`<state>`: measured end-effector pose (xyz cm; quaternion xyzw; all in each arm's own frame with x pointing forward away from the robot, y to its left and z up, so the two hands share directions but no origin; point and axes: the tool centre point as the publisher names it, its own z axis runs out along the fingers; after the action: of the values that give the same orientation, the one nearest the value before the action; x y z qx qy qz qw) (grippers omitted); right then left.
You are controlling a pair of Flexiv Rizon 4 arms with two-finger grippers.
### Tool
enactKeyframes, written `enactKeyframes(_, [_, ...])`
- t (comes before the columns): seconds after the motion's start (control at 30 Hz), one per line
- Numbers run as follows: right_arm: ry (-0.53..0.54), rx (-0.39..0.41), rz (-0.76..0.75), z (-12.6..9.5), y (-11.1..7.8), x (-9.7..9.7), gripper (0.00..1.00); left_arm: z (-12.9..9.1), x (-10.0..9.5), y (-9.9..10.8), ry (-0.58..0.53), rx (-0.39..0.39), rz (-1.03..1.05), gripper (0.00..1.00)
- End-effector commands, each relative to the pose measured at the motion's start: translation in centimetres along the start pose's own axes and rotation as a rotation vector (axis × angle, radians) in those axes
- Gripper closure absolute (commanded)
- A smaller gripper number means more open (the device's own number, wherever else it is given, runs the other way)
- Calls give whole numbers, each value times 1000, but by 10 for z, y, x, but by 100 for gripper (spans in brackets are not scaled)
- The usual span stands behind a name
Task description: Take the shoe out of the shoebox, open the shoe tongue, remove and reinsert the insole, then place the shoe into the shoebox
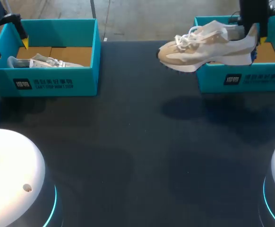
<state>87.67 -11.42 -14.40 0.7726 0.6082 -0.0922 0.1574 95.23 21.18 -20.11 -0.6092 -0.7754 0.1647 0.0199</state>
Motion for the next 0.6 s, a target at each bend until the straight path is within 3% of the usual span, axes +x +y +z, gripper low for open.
enactKeyframes(0.03, [-12, -13, 1, -7, -21, 10, 100, 1, 1, -1, 0, -3, 1, 0])
enactKeyframes(0.6, [-36, -4, -5, -24, -115, 51, 100, 1, 1, -1, 0, -3, 1, 0])
